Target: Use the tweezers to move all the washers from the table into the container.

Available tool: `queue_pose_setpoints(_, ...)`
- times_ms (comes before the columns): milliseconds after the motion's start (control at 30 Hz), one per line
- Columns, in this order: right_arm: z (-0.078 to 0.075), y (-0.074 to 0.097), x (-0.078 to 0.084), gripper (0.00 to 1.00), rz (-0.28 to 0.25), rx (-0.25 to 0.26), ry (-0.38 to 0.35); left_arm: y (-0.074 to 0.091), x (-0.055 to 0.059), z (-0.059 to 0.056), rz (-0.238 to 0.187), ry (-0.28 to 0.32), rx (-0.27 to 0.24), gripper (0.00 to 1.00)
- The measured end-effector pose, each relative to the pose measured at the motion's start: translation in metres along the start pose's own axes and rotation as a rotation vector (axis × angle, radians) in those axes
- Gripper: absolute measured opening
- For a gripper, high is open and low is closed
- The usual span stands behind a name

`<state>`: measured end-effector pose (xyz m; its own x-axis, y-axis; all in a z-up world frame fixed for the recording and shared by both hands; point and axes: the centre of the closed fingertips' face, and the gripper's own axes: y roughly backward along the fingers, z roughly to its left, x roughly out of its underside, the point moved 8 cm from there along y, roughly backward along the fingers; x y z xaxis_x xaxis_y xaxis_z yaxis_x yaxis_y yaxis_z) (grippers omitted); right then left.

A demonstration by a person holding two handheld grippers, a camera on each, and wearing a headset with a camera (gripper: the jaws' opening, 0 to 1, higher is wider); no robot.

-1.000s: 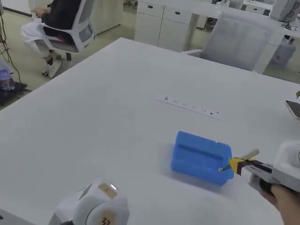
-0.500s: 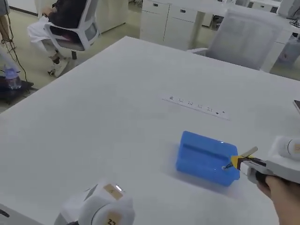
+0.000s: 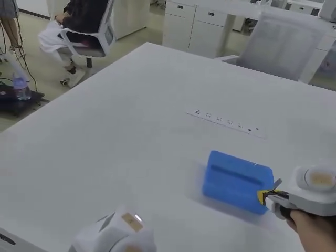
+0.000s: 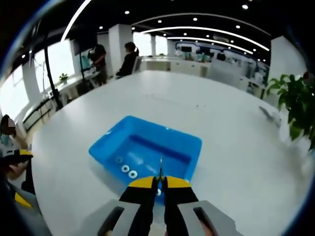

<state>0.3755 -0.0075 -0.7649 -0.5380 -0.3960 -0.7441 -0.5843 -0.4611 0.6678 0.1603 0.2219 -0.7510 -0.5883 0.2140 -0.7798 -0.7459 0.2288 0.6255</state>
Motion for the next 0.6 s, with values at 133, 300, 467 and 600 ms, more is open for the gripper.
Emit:
queue_pose_setpoints(133,-0.005,-0.001,-0.002,0.03,-0.006,0.006,-0.01,0.0,0.0,0.0,0.001,0.002,-0.002,0.86)
queue_pose_setpoints(300,-0.008,-0.004,-0.005,0.03,-0.003,0.002,-0.007,0.0,0.0,0.0,-0.001,0.002,-0.004,0.86)
queue_pose_setpoints(467,-0.006,-0.007,-0.007,0.04,-0.007,-0.008,-0.005,0.0,0.0,0.0,-0.001,-0.001,-0.003,0.86)
queue_pose_setpoints(600,-0.003,0.003,-0.012,0.04,-0.072,0.008,-0.051,0.001,-0.002,-0.001,-0.015,-0.013,0.002,0.86)
